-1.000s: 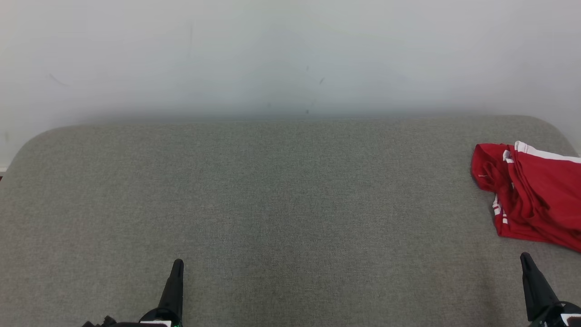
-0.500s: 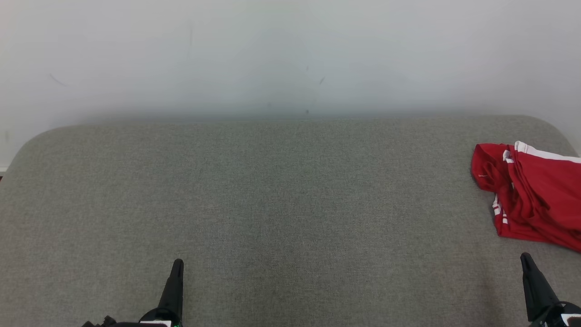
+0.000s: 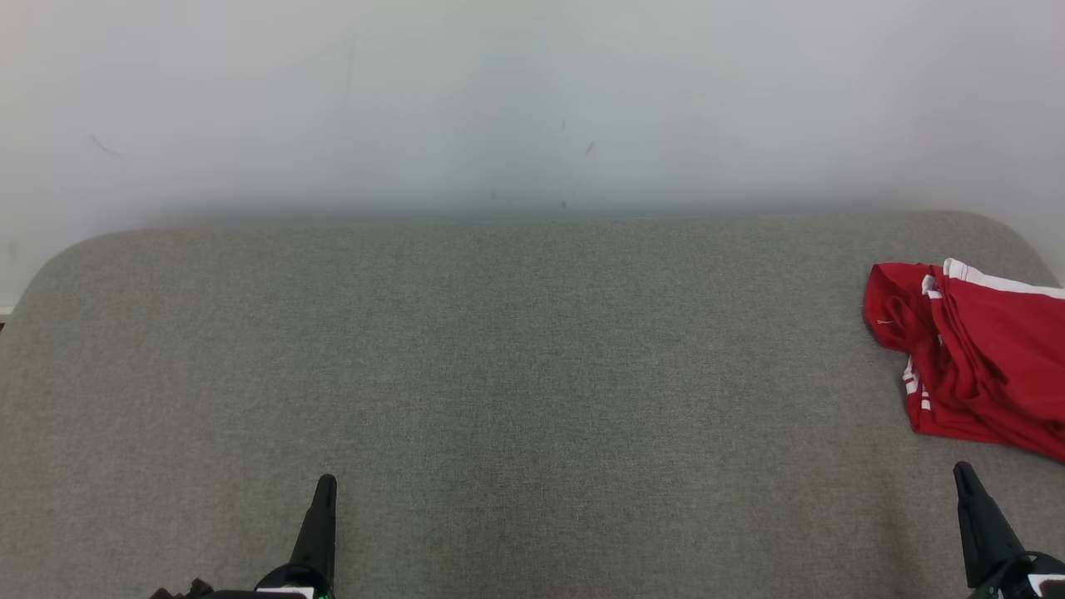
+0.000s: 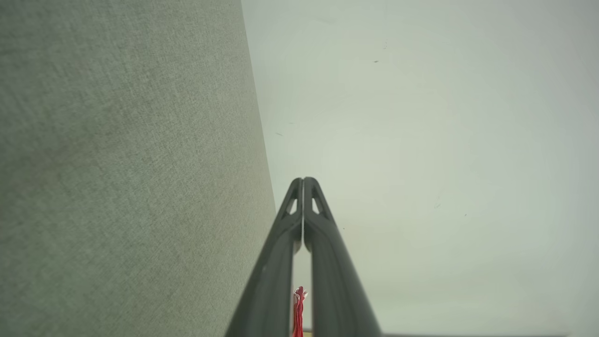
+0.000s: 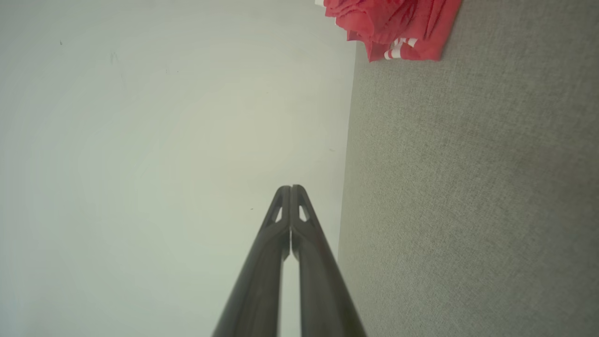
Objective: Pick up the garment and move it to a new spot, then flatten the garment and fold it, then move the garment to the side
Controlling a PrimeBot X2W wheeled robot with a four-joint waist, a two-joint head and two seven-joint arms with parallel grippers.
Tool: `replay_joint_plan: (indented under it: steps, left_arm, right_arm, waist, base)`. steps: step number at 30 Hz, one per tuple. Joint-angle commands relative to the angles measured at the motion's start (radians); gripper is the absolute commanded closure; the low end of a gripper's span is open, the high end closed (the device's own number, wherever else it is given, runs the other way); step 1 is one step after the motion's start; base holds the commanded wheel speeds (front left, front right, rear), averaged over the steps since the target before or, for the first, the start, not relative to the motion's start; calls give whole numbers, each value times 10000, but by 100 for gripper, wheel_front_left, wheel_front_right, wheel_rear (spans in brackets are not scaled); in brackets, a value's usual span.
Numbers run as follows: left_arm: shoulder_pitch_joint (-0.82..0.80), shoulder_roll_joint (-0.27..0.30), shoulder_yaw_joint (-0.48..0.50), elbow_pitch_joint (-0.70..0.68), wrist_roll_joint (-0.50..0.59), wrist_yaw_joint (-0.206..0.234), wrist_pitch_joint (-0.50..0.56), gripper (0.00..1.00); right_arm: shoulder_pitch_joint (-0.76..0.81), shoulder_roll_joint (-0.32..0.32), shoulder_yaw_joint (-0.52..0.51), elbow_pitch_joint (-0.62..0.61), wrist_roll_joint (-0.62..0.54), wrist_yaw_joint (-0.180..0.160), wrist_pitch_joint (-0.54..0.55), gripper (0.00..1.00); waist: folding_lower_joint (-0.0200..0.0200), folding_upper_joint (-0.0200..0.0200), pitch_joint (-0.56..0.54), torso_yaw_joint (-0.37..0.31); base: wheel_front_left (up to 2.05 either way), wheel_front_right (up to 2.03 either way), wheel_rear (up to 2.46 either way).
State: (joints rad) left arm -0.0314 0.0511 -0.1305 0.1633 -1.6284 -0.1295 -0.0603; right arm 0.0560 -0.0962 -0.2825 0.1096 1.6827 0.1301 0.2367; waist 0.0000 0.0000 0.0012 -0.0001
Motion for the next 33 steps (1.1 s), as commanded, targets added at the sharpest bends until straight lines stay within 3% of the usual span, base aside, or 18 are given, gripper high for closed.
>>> replay_joint_plan:
  steps: [1, 33]
  left_arm:
    - [-110, 19, -1, -31, -36, -31, 19, 100]
    - [-108, 9, 9, -32, -24, -31, 30, 100]
  right_arm:
    - [-109, 38, -35, -10, -53, 11, 11, 100]
    - [-101, 128, -152, 8, -168, 11, 133, 100]
  waist:
    - [0, 0, 0, 0]
    - [0, 0, 0, 0]
  base:
    - [0, 0, 0]
    - [0, 0, 0]
